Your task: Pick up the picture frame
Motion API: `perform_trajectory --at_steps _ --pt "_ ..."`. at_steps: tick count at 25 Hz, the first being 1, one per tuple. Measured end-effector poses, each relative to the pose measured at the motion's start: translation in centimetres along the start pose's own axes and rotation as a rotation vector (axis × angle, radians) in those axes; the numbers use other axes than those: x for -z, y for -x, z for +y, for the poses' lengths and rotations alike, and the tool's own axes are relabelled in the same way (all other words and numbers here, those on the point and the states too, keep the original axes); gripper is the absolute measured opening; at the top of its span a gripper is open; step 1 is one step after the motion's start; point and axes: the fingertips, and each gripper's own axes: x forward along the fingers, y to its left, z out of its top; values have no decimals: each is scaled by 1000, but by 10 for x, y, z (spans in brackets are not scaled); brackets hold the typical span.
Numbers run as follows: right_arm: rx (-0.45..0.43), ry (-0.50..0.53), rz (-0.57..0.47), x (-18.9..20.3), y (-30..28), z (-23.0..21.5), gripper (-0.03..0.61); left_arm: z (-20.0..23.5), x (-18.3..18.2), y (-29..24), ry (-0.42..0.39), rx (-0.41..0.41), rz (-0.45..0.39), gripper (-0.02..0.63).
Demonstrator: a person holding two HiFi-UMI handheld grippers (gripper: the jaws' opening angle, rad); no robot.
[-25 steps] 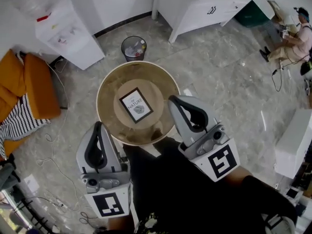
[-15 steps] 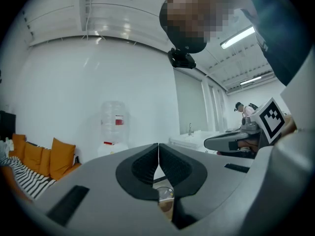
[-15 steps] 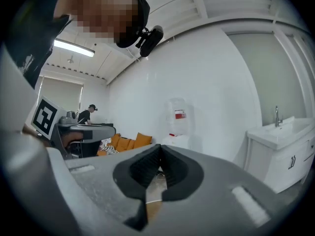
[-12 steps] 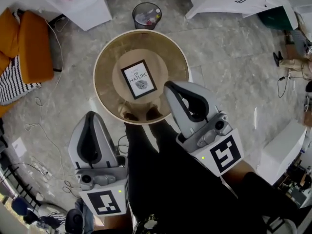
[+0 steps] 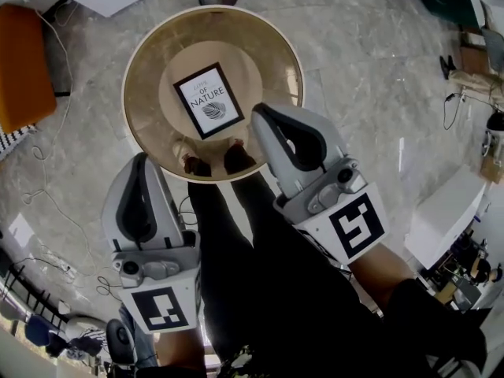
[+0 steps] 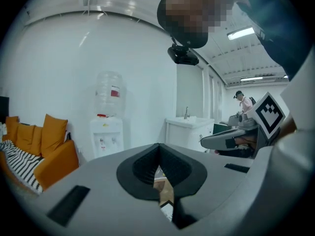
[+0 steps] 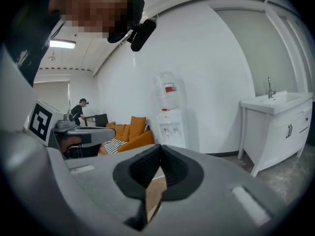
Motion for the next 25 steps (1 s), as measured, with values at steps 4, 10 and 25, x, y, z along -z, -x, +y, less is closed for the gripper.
perform_trajectory --at_steps 4,10,25 --pt "12 15 68 43 -17 -17 -2 15 50 -18 19 -35 57 12" --pt "10 23 166 108 -43 -29 -2 18 92 -38 57 -53 86 14" --pt "-33 48 289 219 -79 -31 124 3 223 -59 130 -45 245 83"
